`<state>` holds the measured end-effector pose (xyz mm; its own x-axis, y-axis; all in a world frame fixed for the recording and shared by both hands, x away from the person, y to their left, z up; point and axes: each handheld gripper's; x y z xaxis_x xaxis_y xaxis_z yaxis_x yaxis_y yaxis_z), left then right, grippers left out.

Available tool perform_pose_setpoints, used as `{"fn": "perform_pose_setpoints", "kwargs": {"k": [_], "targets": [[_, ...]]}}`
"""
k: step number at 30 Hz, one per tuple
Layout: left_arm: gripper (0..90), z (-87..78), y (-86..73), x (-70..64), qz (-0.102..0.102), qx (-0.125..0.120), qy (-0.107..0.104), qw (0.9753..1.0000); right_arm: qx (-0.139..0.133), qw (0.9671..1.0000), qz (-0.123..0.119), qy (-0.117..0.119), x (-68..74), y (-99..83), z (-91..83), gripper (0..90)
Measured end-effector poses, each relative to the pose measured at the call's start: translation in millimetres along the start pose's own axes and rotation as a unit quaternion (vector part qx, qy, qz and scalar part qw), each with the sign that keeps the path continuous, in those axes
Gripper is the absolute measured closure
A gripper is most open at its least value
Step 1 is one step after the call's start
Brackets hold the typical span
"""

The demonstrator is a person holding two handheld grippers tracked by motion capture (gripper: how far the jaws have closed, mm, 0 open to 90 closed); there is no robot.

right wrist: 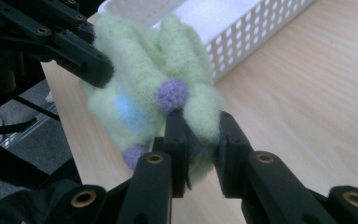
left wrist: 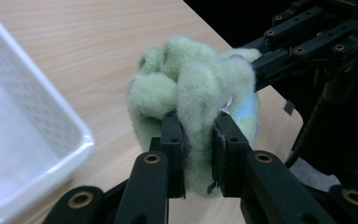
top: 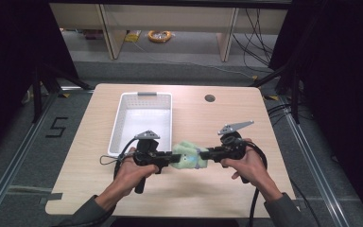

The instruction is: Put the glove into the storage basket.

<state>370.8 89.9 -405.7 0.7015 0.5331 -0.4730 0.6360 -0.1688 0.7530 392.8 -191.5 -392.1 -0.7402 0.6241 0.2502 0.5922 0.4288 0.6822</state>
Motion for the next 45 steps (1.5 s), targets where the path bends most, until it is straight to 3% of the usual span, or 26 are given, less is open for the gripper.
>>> {"fn": "perform_pose_setpoints", "kwargs": {"k": [1, 3, 10, 21, 31, 41, 45], "targets": [[76.5, -3.6, 2.4, 2.3, 0.001, -0.002, 0.005, 1.0000, 0.000, 0.9999, -0.008, -0.008, 0.4, 6.3, 1.5, 77.7], [76.4, -11.1, 7.1, 7.7, -0.002, -0.004, 0.010, 0.9999, 0.001, 1.0000, -0.006, 0.004, 2.9, 17.6, 6.6, 77.7], [76.3, -34.4, 18.2, 30.0, -0.018, -0.013, 0.041, 0.9989, 0.008, 0.9997, -0.024, 0.004, 4.6, 55.7, 29.6, 77.7], [76.0, -59.4, 26.2, 74.9, -0.054, -0.007, 0.085, 0.9949, 0.038, 0.9990, -0.018, 0.015, 7.2, 104.6, 81.0, 77.7], [75.8, -62.7, 30.7, 110.7, -0.088, 0.004, 0.110, 0.9899, 0.064, 0.9979, 0.002, 0.008, 0.6, 127.5, 122.2, 77.6], [75.6, -53.5, 30.1, 137.2, -0.095, 0.034, 0.140, 0.9849, 0.093, 0.9953, 0.024, -0.016, -7.6, 137.5, 157.3, 77.6], [75.4, -47.0, 29.9, 142.5, -0.101, 0.043, 0.157, 0.9815, 0.107, 0.9935, 0.024, -0.029, -8.6, 139.0, 168.2, 77.6]]}}
Point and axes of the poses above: each handheld gripper's, and its own axes: z roughly forward along the jaws, y roughly out of its top, x roughly to its left, and after that the axes turned 5 degrees about -y, right-handed
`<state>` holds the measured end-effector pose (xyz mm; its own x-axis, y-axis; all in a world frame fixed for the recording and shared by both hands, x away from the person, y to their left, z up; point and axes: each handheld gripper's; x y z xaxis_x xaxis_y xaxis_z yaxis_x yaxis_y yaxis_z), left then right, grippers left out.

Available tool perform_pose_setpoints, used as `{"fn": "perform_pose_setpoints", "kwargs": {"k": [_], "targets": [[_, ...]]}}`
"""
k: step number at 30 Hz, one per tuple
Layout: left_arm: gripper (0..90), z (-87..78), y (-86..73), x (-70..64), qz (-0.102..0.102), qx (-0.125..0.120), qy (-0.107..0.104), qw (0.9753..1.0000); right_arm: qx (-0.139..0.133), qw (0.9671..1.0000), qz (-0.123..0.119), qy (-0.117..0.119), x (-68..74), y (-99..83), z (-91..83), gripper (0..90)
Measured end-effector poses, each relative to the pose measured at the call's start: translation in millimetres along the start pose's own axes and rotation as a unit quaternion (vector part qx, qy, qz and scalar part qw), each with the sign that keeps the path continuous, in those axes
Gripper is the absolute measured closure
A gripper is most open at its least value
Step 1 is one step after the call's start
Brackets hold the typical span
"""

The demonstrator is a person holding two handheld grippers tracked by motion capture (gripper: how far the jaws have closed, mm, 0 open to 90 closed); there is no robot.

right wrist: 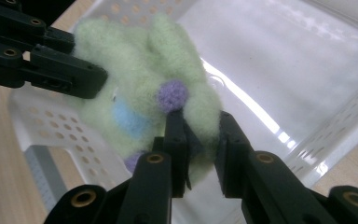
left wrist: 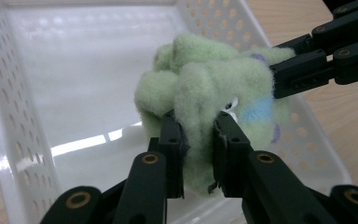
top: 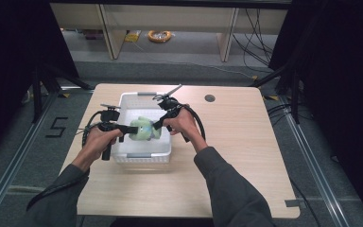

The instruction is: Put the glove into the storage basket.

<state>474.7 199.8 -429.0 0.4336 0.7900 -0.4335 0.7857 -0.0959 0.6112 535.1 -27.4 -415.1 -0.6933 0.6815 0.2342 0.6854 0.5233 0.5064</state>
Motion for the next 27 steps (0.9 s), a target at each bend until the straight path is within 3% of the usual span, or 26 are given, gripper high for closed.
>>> {"fn": "perform_pose_setpoints", "kwargs": {"k": [2, 6, 9, 18, 27], "targets": [[75.3, 3.1, 0.0, 1.5, -0.002, 0.004, 0.002, 1.0000, 0.003, 0.9999, -0.007, -0.007, 0.0, 1.4, 4.3, 77.6], [75.1, 7.0, -0.4, 7.0, -0.009, 0.007, -0.001, 0.9999, 0.012, 0.9999, 0.000, -0.009, -0.3, 2.7, 9.7, 77.6], [74.9, 11.6, -1.4, 7.3, -0.007, 0.020, 0.010, 0.9997, 0.021, 0.9996, -0.004, -0.018, -1.1, 3.1, 14.8, 77.6], [74.2, 23.2, -4.5, 8.8, -0.006, 0.049, 0.011, 0.9987, 0.057, 0.9967, -0.017, -0.056, 5.7, 4.2, 29.6, 77.5], [70.0, 26.9, -10.5, 13.6, -0.018, 0.058, 0.020, 0.9979, 0.076, 0.9943, -0.028, -0.068, 8.2, 4.3, 36.0, 77.0]]}}
Point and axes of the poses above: each handheld gripper's, and its own axes: z roughly forward along the jaws, y roughly out of its top, x roughly to its left, and after that the axes turned 5 degrees about -y, right-handed
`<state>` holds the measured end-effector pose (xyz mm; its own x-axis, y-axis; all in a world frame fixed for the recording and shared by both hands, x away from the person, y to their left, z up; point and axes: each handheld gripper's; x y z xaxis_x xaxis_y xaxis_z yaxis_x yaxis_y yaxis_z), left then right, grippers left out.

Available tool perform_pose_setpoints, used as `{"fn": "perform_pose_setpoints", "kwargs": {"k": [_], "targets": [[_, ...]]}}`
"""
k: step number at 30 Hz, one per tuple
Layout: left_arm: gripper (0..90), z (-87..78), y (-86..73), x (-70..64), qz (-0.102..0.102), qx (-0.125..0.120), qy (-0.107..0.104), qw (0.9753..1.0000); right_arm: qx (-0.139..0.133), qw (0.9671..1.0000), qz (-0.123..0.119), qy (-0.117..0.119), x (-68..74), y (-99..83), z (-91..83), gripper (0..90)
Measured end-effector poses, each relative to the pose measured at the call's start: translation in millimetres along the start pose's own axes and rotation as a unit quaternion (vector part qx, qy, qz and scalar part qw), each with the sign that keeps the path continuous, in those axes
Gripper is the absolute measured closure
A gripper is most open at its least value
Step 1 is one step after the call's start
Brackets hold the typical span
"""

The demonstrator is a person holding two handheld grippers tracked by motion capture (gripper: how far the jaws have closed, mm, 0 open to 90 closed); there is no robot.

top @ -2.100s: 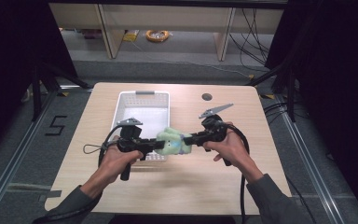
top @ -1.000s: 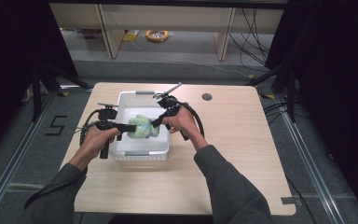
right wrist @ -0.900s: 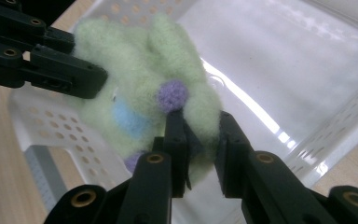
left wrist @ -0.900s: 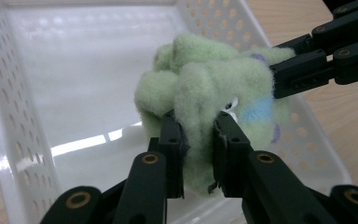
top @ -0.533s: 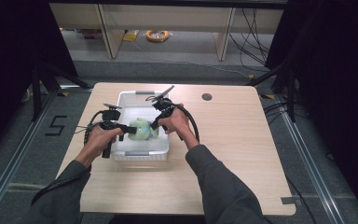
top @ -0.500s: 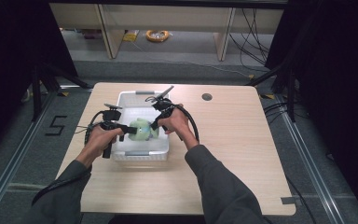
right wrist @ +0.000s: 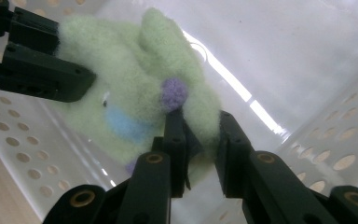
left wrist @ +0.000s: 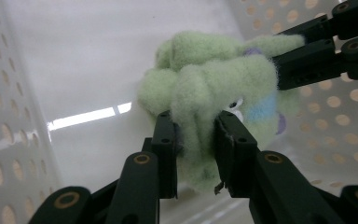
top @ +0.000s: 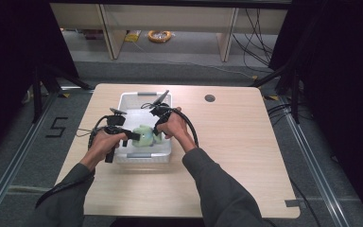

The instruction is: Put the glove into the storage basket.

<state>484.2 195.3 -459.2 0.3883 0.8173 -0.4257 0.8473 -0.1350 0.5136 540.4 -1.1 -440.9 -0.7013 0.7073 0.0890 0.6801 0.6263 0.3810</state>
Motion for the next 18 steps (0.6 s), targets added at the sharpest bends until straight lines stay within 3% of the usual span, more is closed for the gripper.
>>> {"fn": "perform_pose_setpoints", "kwargs": {"k": [5, 9, 13, 18], "targets": [[60.9, -1.2, -0.8, 1.1, 0.001, 0.008, 0.016, 0.9998, 0.002, 0.9999, -0.009, -0.011, 0.1, 0.2, 3.9, 75.0], [56.9, -7.3, 2.0, -1.6, 0.007, -0.010, 0.036, 0.9993, -0.003, 0.9996, -0.008, -0.028, 2.2, 1.9, 3.4, 67.1], [54.6, -16.4, 4.8, -4.7, 0.016, -0.032, 0.042, 0.9985, -0.011, 0.9994, 0.002, -0.032, 1.7, 3.3, -2.5, 60.1], [50.8, -27.4, 5.6, -13.8, 0.019, -0.062, 0.032, 0.9974, -0.044, 0.9986, 0.002, -0.029, -4.9, 2.7, -14.1, 56.2]]}}
Point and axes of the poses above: each handheld gripper's, and its own axes: z roughly forward along the jaws, y roughly out of its top, x roughly to its left, and after that the axes turned 5 degrees about -y, right-handed
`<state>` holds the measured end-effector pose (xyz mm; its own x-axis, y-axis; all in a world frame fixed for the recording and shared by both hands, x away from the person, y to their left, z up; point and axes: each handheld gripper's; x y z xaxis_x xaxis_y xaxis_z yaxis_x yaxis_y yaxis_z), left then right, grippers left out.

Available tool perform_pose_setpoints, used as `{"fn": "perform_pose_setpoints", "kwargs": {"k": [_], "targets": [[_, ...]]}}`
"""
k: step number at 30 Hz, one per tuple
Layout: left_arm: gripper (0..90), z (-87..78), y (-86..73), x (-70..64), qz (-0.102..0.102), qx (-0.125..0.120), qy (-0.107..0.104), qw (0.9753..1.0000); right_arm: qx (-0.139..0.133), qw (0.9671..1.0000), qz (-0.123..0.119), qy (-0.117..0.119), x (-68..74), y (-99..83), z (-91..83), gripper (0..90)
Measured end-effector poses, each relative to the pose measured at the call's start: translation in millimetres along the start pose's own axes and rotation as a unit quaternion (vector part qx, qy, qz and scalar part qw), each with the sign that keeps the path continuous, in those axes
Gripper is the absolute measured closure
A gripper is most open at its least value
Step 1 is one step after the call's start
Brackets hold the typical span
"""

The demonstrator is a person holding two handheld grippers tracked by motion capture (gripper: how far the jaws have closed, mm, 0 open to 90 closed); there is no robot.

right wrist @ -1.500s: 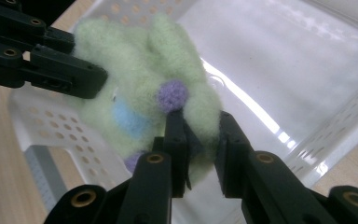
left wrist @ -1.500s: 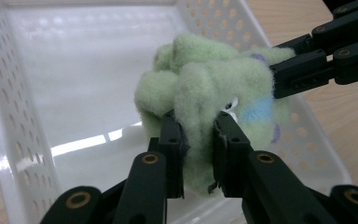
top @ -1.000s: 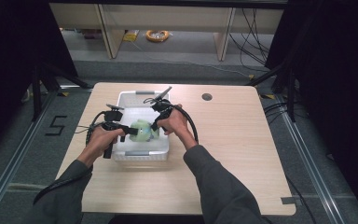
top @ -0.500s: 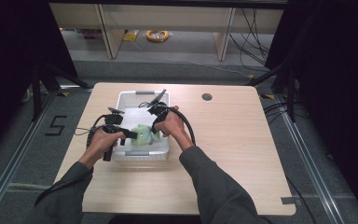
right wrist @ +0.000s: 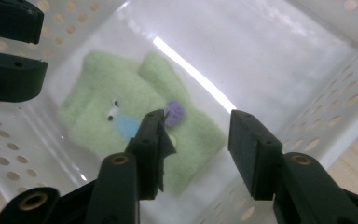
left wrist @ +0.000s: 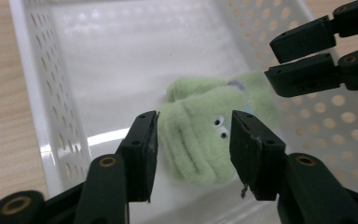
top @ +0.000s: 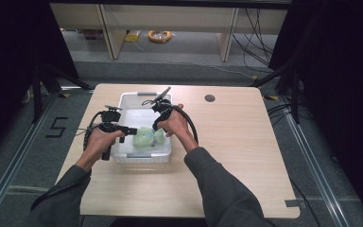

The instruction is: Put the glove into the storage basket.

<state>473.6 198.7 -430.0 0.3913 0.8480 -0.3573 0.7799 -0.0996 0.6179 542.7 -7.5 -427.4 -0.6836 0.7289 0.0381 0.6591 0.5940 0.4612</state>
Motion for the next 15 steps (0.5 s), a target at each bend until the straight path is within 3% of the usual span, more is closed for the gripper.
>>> {"fn": "perform_pose_setpoints", "kwargs": {"k": [5, 8, 15], "targets": [[46.2, -12.2, -0.1, -10.4, 0.010, -0.030, -0.023, 0.9992, -0.027, 0.9993, 0.012, 0.021, -3.3, -3.5, -16.3, 52.7], [40.8, -18.6, -1.2, -19.1, 0.032, -0.030, -0.033, 0.9985, -0.045, 0.9983, 0.016, 0.032, -4.5, -6.6, -27.4, 50.7], [32.0, -24.7, -14.8, -42.5, 0.055, -0.038, -0.059, 0.9961, -0.077, 0.9953, 0.003, 0.058, -5.1, -23.0, -49.4, 41.5]]}}
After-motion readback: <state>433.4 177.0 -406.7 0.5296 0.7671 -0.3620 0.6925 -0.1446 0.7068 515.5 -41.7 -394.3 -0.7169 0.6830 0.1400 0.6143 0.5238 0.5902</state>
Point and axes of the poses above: each handheld gripper's, and its own axes: z roughly forward along the jaws, y roughly out of its top, x roughly to its left, and after that the axes turned 5 degrees about -y, right-handed
